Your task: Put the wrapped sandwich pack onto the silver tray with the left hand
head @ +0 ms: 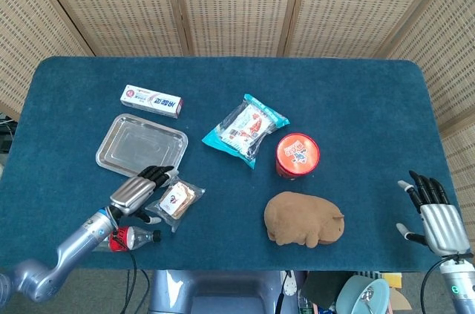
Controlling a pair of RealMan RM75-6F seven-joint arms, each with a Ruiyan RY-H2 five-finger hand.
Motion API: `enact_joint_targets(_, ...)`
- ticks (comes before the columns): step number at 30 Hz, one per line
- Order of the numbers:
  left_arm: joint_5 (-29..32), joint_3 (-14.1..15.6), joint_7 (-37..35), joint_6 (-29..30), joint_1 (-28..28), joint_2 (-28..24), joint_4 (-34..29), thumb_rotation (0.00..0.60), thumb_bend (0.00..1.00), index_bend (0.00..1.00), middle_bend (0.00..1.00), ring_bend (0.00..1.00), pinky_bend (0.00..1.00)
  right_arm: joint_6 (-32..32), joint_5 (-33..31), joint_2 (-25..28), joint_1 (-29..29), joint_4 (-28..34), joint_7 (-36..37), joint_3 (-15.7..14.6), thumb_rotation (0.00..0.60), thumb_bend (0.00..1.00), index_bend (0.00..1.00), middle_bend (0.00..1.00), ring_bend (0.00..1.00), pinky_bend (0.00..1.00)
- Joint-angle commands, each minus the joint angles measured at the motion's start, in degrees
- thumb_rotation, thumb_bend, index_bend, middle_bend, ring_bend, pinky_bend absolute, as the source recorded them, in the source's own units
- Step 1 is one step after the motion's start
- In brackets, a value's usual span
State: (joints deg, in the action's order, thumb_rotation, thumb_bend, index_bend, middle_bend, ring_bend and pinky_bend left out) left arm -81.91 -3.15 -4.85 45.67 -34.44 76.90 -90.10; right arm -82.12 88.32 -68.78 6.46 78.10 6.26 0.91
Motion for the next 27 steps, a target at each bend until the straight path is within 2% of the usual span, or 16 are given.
enact_joint_targets(1, 0.2, -0.1, -1.8, -1.6, -1.4, 1.5, 2.0, 0.6, 0.15, 0.0, 0.0, 0.0, 0.0, 0.0, 0.1, -0.1, -0.1, -0.1, -0.1, -0.1, 0.6, 0.22, 0.13, 0.0, 0.0, 0.0)
enact_joint_targets(10, -0.2, 0.0, -5.2, -3.2, -3.5, 4.5, 6.5, 0.6, 0.17, 0.03, 0.0, 0.0, 0.02, -0.5, 0.7, -0.2, -0.3, 0.1, -0.6, -0.3, 0.6, 0.22, 0.13, 0.0, 0.0, 0.0)
enact_joint_targets(13, -0.6, 0.0, -6.3, -2.6, -3.9, 5.3, 7.8, 0.6, 0.21, 0.09, 0.01, 0.0, 0.11, -0.6, 0.9, -0.2, -0.4, 0.2, -0.9, -0.5, 0.6, 0.22, 0.13, 0.0, 0.0, 0.0)
enact_joint_targets(17, -0.5, 0.1, -6.9, -2.2, -4.2, 6.1, 9.1, 0.6, 0.26, 0.19, 0.1, 0.0, 0.21, -0.8, 1.1, -0.4, -0.4, 0.3, -1.2, -0.4, 0.6, 0.22, 0.13, 0.0, 0.0, 0.0)
enact_joint_targets(20, -0.7, 0.2, -7.7, -1.5, -4.2, 6.6, 9.6, 0.6, 0.29, 0.26, 0.16, 0.04, 0.28, -0.9, 1.4, -0.3, -0.4, 0.5, -1.6, -0.5, 0.6, 0.22, 0.13, 0.0, 0.0, 0.0)
enact_joint_targets(27, -1.8, 0.6, -7.7, 1.5, -3.8, 6.1, 9.0, 0.6, 0.3, 0.3, 0.2, 0.08, 0.31, -1.3, 1.5, -0.3, -0.7, 0.8, -1.9, -0.6, 0.6, 0.22, 0.13, 0.0, 0.0, 0.0)
